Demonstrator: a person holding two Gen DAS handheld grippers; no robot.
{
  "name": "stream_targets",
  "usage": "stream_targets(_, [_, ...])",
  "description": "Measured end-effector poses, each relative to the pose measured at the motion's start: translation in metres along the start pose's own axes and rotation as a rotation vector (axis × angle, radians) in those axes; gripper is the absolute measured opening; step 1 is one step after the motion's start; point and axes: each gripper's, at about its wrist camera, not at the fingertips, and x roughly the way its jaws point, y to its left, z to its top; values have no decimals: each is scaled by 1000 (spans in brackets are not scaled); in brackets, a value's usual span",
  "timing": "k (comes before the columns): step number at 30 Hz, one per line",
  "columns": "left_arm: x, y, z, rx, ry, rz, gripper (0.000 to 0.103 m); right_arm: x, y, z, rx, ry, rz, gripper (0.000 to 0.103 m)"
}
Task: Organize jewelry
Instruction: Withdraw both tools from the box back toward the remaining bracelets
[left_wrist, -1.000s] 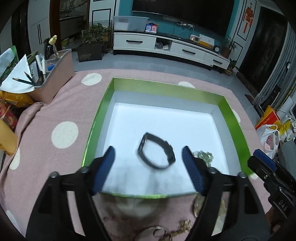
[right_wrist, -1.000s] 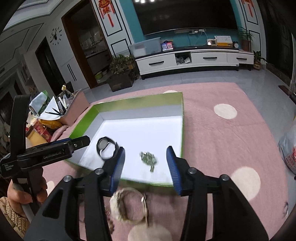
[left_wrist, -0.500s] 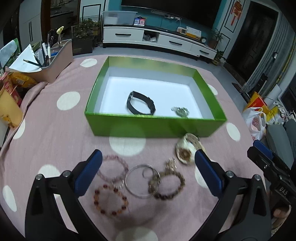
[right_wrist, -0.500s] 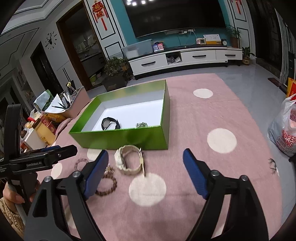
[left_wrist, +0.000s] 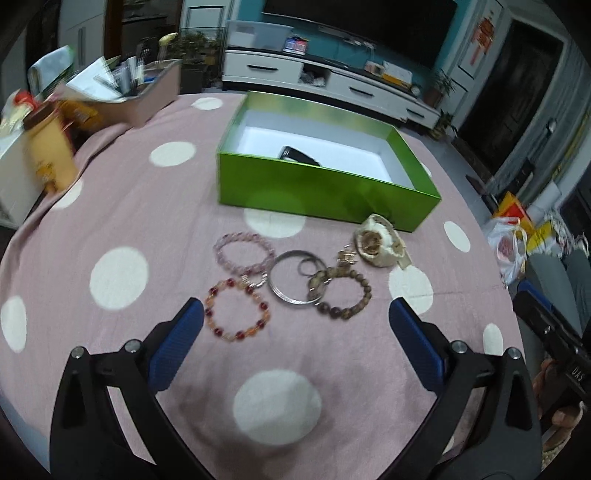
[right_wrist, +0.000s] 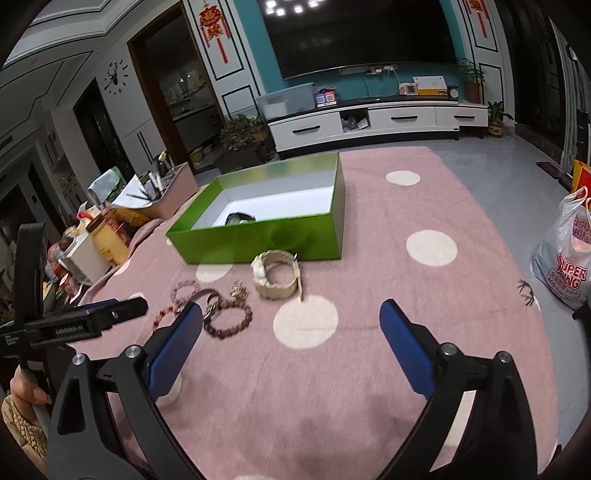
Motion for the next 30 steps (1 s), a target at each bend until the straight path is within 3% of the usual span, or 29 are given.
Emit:
stream_targets(4, [-11, 19, -13, -59, -44, 34, 101, 1, -1, -9, 5, 18, 6, 97])
stream_targets(10, [-13, 35, -32, -103, -47, -15, 101, 5, 1, -20, -12, 45, 18, 97])
stream_targets(14, [-5, 30, -40, -52, -26, -101, 101, 9, 0, -23, -18, 60, 17, 97])
stream_targets(20, [3, 13, -40, 141, 21, -59, 101, 15, -2, -22, -20, 71, 7, 97])
stream_targets(23, [6, 13, -32, 187, 39, 9, 101, 21, -1, -23, -24, 80, 6, 97])
stream_targets(30, [21, 34, -25, 61, 9, 77, 101, 41, 8, -24, -33, 111, 29, 97])
